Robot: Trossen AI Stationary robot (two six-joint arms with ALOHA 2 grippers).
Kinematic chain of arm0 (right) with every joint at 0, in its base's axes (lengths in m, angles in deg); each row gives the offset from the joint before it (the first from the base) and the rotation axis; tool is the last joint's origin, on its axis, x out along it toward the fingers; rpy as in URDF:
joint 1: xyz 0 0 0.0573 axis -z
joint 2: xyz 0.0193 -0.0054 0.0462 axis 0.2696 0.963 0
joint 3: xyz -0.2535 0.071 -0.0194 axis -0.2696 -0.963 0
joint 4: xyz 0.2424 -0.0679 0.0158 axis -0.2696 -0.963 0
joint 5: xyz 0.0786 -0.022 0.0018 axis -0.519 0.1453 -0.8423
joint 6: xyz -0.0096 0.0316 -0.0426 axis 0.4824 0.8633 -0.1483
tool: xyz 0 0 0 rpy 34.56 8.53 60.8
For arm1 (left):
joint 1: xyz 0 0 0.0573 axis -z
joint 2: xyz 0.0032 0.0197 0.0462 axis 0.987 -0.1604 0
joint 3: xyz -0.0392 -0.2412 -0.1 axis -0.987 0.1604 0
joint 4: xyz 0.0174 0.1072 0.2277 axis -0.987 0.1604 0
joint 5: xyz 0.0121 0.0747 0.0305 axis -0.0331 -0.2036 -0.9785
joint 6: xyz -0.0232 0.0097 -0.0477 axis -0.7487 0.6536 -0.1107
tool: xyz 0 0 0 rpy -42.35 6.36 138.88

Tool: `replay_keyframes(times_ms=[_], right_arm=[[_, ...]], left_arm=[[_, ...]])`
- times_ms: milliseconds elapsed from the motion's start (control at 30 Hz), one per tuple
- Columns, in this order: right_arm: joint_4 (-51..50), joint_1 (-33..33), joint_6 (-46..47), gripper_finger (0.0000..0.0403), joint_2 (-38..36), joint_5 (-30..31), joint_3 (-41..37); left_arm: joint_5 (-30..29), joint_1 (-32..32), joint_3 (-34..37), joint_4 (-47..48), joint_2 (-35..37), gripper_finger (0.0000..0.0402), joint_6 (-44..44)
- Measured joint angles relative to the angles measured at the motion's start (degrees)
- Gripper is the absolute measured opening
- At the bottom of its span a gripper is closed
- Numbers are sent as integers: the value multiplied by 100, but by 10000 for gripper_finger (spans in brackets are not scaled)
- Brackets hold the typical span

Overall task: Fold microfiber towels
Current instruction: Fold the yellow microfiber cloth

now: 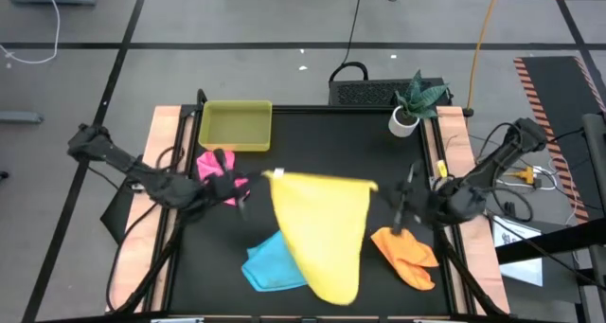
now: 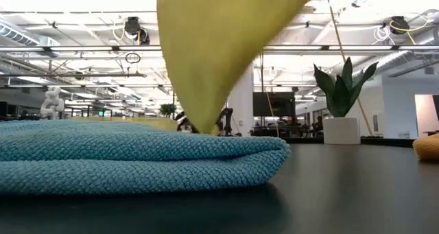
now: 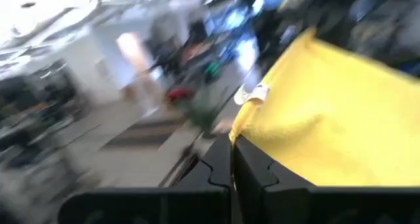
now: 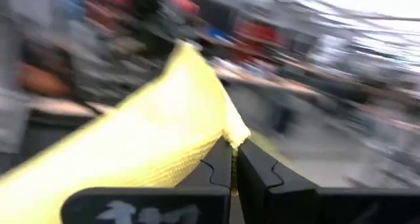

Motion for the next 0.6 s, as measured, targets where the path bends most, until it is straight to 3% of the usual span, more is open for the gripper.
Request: replay_keyframes(times_ms=[100,333,600], right_arm=[[-467,580,282,1,1,323,-196],[-520,2169,785,0,7,-22,-1200],[-77,3255,495,0,5,-709,-2058]], left_arm=[[92,-686,0,483,-237,9,-468],[179,-1989,0,760,-1226,11,-755],[194,-2663,0,530,-2201,10,-504]])
